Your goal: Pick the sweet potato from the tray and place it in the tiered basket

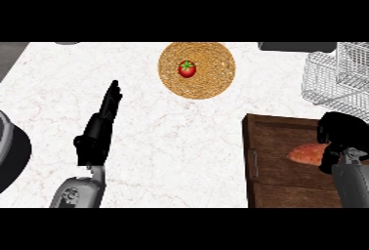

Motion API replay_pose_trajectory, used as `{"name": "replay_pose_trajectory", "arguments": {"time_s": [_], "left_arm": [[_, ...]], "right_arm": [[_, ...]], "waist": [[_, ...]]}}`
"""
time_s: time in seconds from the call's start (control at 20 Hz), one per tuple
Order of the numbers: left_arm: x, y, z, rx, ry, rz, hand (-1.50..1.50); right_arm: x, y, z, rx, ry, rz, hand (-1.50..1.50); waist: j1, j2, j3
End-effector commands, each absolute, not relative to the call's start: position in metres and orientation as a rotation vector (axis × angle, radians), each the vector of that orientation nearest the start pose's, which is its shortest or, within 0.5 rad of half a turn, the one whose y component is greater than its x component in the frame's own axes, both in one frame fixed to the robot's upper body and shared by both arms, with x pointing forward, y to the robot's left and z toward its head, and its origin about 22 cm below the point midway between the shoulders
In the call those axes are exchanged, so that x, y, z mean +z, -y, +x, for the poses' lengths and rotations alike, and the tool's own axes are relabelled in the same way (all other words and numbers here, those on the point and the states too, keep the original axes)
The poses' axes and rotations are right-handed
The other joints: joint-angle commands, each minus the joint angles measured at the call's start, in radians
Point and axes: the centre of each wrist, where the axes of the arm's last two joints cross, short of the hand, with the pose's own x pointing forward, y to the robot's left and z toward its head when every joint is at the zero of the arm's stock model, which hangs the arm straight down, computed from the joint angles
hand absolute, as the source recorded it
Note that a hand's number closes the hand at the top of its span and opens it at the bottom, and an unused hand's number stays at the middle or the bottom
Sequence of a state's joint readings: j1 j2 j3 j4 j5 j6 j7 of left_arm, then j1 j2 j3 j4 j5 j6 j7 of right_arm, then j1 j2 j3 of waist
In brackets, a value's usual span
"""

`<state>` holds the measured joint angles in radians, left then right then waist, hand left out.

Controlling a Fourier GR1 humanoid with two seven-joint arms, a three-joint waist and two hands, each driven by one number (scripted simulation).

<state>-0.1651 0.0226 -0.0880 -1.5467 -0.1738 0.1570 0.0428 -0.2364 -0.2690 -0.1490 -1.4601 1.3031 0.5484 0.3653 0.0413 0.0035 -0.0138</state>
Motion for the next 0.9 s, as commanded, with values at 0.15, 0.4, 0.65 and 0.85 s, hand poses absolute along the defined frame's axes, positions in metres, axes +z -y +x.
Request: {"name": "replay_pose_trajectory", "arguments": {"time_s": [0.15, 0.4, 0.65, 0.85], "left_arm": [[0.023, -0.199, 0.269, -0.107, 1.674, 0.179, 0.00], [0.031, -0.194, 0.283, -0.107, 1.662, 0.180, 0.00], [0.032, -0.201, 0.260, -0.124, 1.658, 0.170, 0.00], [0.031, -0.201, 0.262, -0.100, 1.665, 0.214, 0.00]], "right_arm": [[0.100, 0.240, 0.346, 0.894, 0.511, -1.307, 1.50], [0.178, 0.222, 0.347, 0.774, 0.593, -1.441, 1.50], [0.250, 0.222, 0.338, 0.659, 0.691, -1.511, 1.50], [0.303, 0.229, 0.332, 0.621, 0.702, -1.522, 1.50]], "waist": [[-0.026, -0.002, 0.013], [-0.043, -0.005, 0.013], [-0.036, -0.008, 0.013], [-0.037, -0.006, 0.013]]}}
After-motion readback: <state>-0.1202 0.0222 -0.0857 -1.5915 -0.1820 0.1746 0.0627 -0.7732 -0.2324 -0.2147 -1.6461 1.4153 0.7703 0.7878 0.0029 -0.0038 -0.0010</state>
